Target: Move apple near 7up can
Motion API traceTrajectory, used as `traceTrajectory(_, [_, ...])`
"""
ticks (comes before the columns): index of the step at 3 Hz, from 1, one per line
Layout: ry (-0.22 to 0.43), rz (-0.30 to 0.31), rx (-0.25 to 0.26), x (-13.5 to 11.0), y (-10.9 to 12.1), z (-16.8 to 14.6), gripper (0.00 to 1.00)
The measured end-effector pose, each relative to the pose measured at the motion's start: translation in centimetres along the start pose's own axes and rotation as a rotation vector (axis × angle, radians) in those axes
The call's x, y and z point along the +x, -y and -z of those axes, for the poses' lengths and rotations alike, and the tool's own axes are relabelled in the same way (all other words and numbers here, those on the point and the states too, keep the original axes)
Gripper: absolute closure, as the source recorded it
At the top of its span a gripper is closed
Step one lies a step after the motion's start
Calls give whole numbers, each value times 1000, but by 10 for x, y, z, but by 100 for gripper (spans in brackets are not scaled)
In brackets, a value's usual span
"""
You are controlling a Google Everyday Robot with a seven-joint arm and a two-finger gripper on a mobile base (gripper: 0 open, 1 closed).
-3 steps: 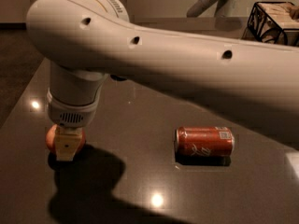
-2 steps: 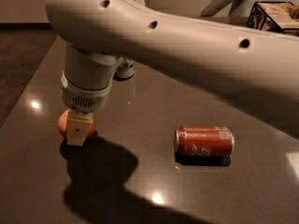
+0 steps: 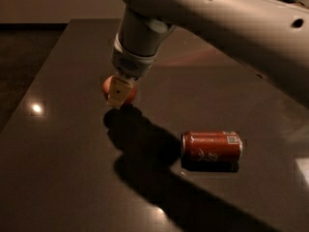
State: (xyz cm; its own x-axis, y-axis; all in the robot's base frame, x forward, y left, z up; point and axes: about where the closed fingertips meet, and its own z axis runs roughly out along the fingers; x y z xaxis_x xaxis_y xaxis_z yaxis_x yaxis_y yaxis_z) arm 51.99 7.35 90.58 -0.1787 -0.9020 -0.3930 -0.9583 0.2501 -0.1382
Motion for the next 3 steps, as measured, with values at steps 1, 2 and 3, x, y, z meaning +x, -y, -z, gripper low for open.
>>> traceTrajectory(1, [-7, -90, 70, 14, 42, 3, 100])
traceTrajectory(2, [-10, -140, 116, 23, 69, -5, 100])
traceTrajectory(3, [-14, -166, 153, 31, 88, -21, 84])
